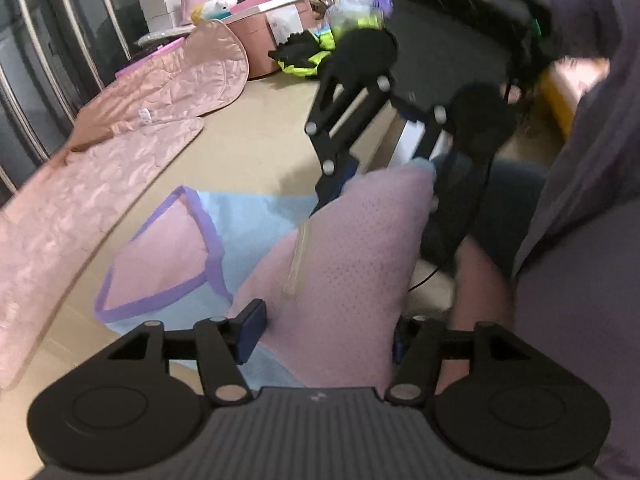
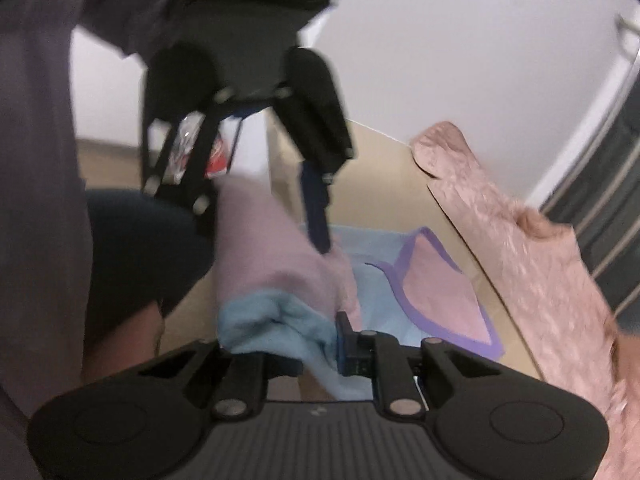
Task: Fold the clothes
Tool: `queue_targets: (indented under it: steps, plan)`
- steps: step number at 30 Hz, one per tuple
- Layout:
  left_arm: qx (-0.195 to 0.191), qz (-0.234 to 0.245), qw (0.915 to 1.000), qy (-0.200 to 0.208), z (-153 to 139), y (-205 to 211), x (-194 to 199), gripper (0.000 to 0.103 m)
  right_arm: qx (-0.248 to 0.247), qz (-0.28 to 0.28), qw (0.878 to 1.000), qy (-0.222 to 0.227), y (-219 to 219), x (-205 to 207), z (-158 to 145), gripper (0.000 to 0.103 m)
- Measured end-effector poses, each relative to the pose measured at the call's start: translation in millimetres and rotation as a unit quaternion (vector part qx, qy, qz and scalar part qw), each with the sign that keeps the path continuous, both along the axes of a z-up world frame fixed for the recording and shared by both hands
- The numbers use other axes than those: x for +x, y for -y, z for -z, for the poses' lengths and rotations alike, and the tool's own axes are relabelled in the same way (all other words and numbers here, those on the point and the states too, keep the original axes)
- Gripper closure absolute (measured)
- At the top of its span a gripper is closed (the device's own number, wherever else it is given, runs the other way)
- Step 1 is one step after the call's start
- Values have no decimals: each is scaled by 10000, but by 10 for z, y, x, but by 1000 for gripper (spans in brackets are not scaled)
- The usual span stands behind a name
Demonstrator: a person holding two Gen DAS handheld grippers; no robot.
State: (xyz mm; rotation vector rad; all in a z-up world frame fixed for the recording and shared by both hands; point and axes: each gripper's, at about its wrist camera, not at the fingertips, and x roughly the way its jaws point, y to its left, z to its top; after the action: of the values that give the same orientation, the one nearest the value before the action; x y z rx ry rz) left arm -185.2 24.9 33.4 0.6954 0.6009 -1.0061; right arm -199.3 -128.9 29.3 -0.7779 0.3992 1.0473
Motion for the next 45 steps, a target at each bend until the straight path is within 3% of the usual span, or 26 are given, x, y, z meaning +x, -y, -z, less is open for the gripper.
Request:
queue_targets:
  steps: [4,6,7,9,11,13,15,18,23,26,28,29,30,31,33,37,41,44,45]
  plan:
    - [133,-42,9992,378,69,15,-79,34,222,16,9989,-402,86,23,-51,91]
    - [188,14,9983,546,83,34,-123,36,275,0,9984,-489,99,63,-48,91]
    - [205,74,9980,588,80,47,-143,46,296,0,9981,-533,97,98,-40,91]
    - [204,202,9993,239,52,76,-114,67,329,7,9976,-605,93,158,-26,92]
    - [188,173,9996,-114,25,85,-46,73,232,82,9987,-451,87,78,-25,90]
    - [141,134,9992,-353,-10,76,18,79,-15,55,10000,-65,26,-17,-14,79]
    - [99,155,9984,-532,-60,60,61,80,-215,-190,9988,400,-25,-155,21,67]
    - [230,212,9971,-694,-109,86,111,80,-446,-453,9941,883,-98,-265,71,65]
    - [307,125,9947,-969,-165,154,210,80,-801,-669,9813,1616,-170,-364,104,47]
    - [228,21,9934,-1121,-181,160,266,80,-889,-864,9750,1843,-199,-421,121,48]
    - [206,-20,9929,-1175,-176,156,282,80,-884,-982,9740,1839,-206,-456,123,61]
    - [212,-38,9933,-1132,-173,152,271,79,-892,-991,9762,1711,-212,-443,118,81]
    - [210,-52,9940,-1071,-173,147,255,72,-913,-976,9795,1506,-225,-412,109,83]
    - [177,-52,9956,-922,-178,139,217,48,-862,-956,9829,1314,-225,-379,92,83]
    - [140,-94,9992,-350,-192,132,75,10,-679,-904,9882,1032,-208,-319,40,84]
    - [157,214,9976,643,-154,116,-273,6,-213,-829,9953,454,-107,-177,-106,85]
    - [625,403,9833,1663,98,192,-466,6,65,-830,9964,184,-14,-46,-172,85]
    - [567,490,9819,1741,179,210,-463,10,118,-911,9957,143,22,10,-204,85]
    - [499,514,9830,1692,177,209,-445,17,121,-983,9950,158,37,9,-227,85]
